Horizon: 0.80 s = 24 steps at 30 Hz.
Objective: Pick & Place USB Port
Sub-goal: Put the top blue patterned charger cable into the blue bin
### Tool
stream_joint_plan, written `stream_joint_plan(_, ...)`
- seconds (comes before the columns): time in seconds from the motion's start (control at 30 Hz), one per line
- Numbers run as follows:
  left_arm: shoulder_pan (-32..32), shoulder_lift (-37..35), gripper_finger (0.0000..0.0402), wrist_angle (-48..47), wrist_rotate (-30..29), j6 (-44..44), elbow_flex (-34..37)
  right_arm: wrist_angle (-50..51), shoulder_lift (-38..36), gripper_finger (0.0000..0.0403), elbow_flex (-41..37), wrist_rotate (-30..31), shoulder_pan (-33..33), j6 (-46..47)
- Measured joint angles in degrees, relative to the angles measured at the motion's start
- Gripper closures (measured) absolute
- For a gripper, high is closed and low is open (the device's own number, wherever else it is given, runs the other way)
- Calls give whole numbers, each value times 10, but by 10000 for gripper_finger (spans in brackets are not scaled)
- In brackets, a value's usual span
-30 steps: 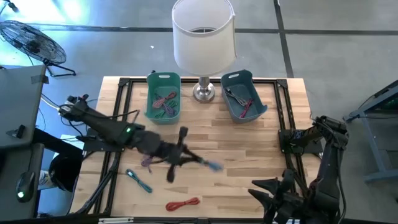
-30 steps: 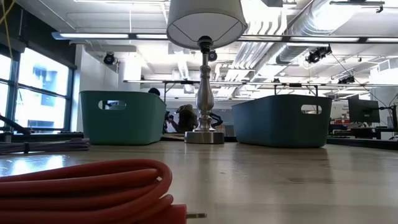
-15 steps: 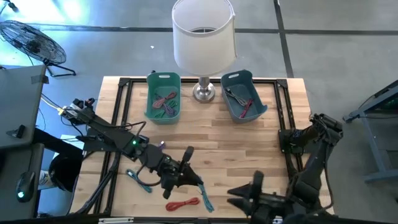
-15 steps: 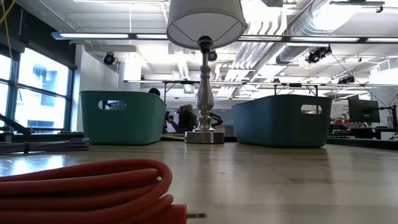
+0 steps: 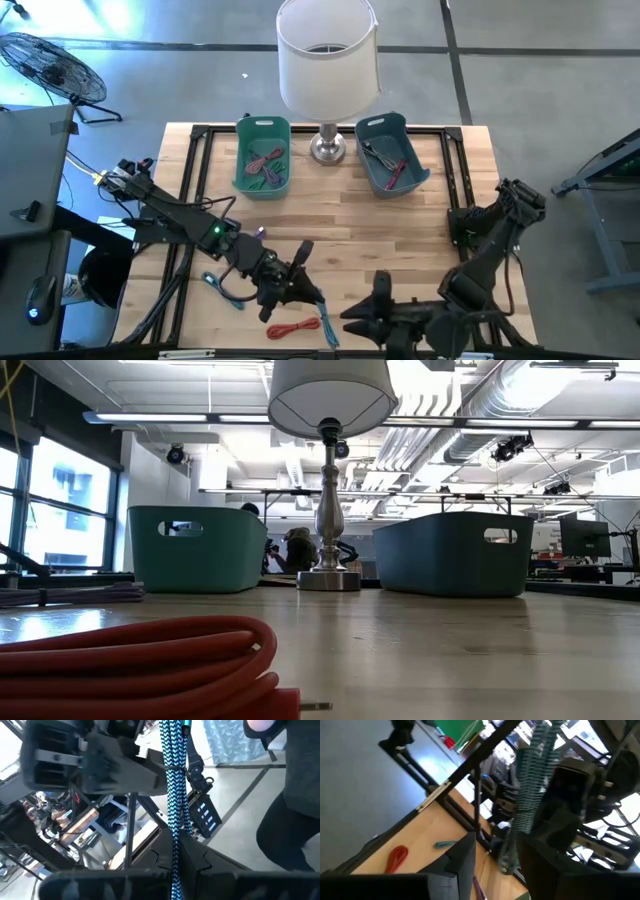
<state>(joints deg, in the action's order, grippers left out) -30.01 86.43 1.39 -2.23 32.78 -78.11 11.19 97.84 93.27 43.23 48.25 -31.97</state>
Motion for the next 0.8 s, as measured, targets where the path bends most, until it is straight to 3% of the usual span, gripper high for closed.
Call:
stream_joint_plan(0.2,0,0,401,-3,14,0,0,-22,0,267,0,-2,-19,-6)
stream_joint_plan(0.67,0,0,401,-33,15,4,0,-38,0,267,0,-182,-81,-1)
stream_joint_plan(0.8,0,0,401,-24,15,4,13,-38,0,267,0,-199,-85,0)
